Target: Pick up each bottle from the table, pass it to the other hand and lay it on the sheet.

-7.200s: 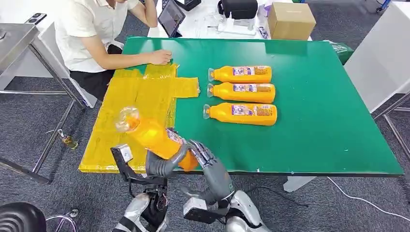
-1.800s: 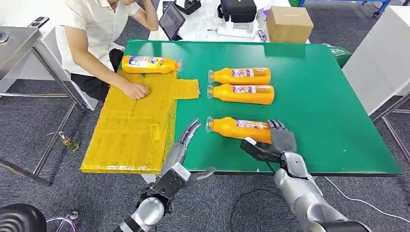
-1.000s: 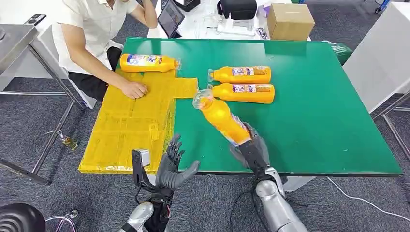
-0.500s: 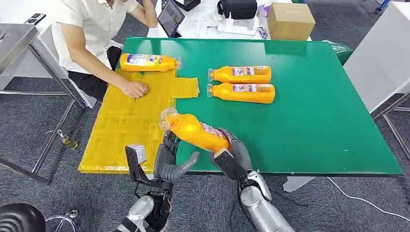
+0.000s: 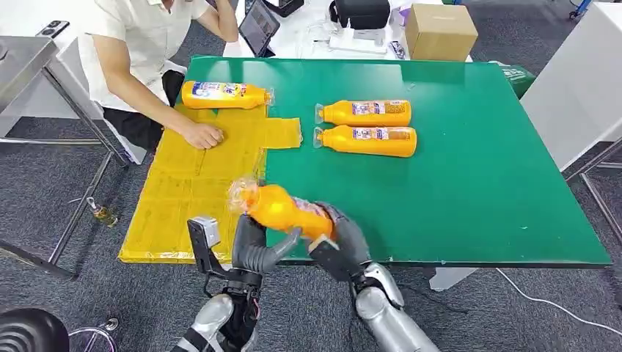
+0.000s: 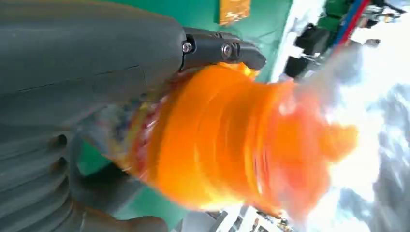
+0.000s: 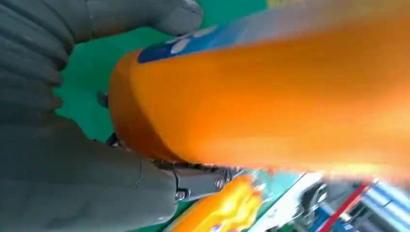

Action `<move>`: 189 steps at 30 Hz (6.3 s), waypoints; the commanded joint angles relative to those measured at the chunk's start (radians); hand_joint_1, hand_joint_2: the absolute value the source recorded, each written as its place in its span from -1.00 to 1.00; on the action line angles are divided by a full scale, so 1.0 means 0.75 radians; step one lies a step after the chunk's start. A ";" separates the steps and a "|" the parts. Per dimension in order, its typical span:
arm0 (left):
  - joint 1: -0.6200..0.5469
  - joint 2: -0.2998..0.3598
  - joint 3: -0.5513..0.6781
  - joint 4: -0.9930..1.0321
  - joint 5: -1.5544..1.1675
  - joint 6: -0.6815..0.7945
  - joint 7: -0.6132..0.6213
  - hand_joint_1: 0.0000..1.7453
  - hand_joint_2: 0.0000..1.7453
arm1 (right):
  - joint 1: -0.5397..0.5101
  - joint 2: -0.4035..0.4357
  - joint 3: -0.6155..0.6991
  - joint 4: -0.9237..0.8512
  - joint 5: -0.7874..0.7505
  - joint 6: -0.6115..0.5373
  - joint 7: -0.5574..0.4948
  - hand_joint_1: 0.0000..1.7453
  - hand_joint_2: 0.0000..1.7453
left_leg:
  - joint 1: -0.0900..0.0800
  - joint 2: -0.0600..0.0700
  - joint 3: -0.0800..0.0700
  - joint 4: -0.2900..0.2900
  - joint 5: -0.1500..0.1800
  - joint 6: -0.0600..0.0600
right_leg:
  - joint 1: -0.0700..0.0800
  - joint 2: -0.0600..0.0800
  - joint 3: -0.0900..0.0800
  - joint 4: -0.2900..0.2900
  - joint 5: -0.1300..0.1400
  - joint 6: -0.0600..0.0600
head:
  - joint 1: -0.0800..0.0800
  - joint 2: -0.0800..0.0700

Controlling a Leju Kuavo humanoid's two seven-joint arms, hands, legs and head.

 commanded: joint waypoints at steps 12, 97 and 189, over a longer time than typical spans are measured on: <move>-0.114 -0.016 0.005 0.163 0.204 -0.095 0.127 -1.00 1.00 | -0.117 0.017 0.274 0.121 0.015 -0.074 -0.038 1.00 1.00 | 0.000 0.002 0.003 -0.001 -0.001 0.002 | 0.000 0.001 0.004 -0.001 0.000 -0.003 | 0.001 0.000; -0.806 0.136 0.339 1.201 -1.671 -0.268 0.586 -1.00 1.00 | 0.213 0.306 -0.800 -0.562 0.433 -0.446 -0.269 -1.00 -1.00 | 0.001 -0.003 0.004 -0.001 0.002 0.001 | 0.001 -0.007 0.006 0.000 -0.002 -0.005 | 0.001 0.000; -0.121 0.203 -0.010 -0.186 -0.776 -0.113 -0.127 -1.00 1.00 | -0.347 -0.192 -0.639 0.773 0.882 -0.254 0.168 1.00 1.00 | 0.001 -0.005 0.008 -0.002 0.002 0.001 | 0.002 -0.010 0.010 -0.002 -0.002 -0.005 | 0.000 0.000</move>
